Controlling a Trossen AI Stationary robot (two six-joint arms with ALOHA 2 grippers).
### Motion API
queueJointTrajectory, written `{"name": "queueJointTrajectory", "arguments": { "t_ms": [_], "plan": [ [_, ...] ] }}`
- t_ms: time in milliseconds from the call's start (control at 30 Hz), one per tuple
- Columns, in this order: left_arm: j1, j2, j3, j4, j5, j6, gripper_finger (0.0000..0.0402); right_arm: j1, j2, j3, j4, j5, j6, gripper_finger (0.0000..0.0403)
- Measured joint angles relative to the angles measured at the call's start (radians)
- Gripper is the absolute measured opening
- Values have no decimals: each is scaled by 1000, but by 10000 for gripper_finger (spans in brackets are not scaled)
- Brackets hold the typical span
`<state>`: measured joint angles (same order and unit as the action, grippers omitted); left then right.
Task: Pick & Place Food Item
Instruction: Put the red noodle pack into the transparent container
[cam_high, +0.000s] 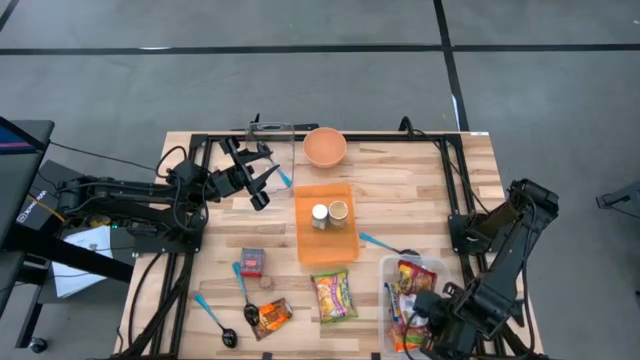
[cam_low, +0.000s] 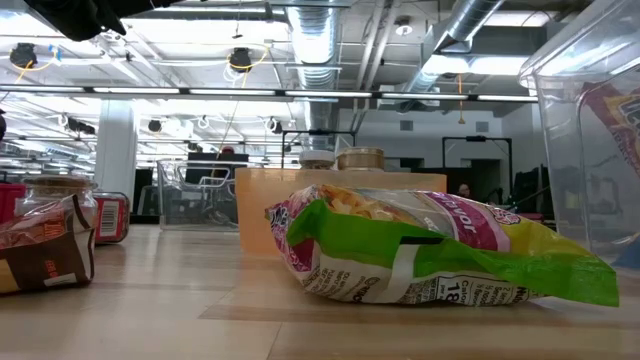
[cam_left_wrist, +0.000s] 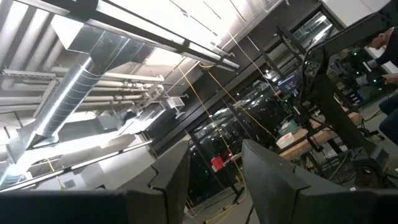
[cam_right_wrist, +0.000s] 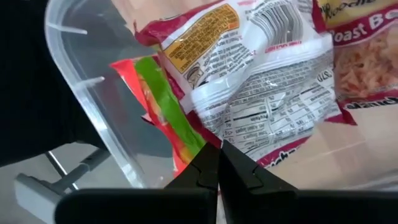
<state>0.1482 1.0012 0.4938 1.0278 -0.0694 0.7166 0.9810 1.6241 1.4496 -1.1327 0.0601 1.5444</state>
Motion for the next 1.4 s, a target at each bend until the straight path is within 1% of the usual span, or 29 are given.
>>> {"name": "queueJointTrajectory", "arguments": {
  "t_ms": [133,300,500,767,900,1100,1167,1400],
  "plan": [
    [0,0,0,-3,0,0,140,0,1,-35,13,-11,1,0],
    [0,0,0,-2,0,0,140,0,1,-105,39,-65,0,0],
    [0,0,0,-3,0,0,140,0,1,-159,104,-80,-7,0],
    [0,0,0,-2,0,0,140,-16,1,-174,75,-82,14,2],
    [0,0,0,-3,0,0,140,-32,1,-174,20,-82,53,16],
    [0,0,0,-3,0,0,140,-59,1,-175,-51,-62,51,57],
    [0,0,0,-3,0,0,140,-71,1,-175,-53,-56,29,67],
    [0,0,0,-3,0,0,140,-93,-4,-175,-53,-54,4,73]
  ]
}}
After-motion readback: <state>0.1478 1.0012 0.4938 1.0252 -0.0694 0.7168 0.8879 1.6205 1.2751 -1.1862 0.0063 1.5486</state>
